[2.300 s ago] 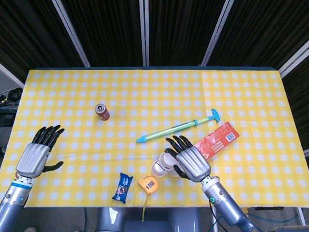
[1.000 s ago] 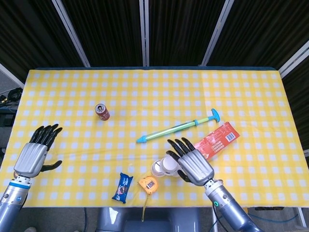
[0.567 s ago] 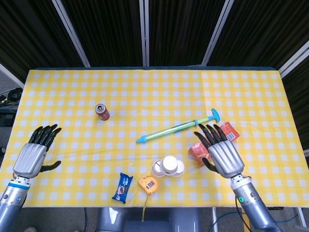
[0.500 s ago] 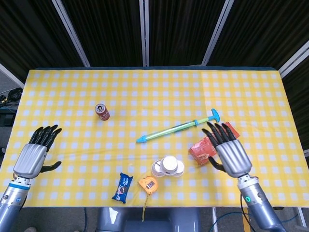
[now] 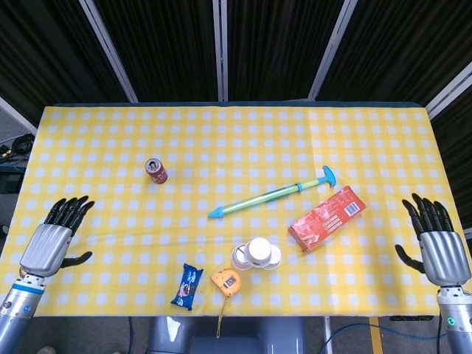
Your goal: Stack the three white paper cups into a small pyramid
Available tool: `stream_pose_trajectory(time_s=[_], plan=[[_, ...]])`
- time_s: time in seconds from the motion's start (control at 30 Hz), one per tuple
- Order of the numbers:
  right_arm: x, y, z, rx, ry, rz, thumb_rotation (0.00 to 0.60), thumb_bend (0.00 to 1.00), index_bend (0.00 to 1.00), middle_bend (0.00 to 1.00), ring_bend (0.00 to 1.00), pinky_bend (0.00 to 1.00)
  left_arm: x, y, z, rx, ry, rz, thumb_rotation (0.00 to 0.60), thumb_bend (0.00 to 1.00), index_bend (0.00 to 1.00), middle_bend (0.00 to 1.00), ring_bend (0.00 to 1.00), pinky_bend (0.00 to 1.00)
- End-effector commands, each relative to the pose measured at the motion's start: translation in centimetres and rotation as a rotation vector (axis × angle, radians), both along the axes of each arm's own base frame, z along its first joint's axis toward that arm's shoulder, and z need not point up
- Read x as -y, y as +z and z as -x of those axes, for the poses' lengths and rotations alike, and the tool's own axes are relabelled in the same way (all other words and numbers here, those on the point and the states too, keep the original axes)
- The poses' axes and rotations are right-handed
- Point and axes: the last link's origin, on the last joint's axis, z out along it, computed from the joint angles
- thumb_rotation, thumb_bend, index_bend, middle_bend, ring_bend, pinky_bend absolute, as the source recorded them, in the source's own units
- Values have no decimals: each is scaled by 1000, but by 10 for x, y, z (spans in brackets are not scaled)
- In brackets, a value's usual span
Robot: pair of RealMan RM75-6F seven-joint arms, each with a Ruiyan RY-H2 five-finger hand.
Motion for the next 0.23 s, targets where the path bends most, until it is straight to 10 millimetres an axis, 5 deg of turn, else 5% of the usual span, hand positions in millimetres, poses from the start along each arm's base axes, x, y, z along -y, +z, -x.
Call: stream_pose_trajectory(time_s=[0.03,0.23], plan=[[-11,-3,10,19,-12,4,600,169,26,0,0,0,1,0,2,-1,1,-6,600,144,0,0,0,0],[-14,0,20,41,-7,12,600,168,24,0,0,0,-2,0,6,-1,6,-11,600,145,0,0,0,0]])
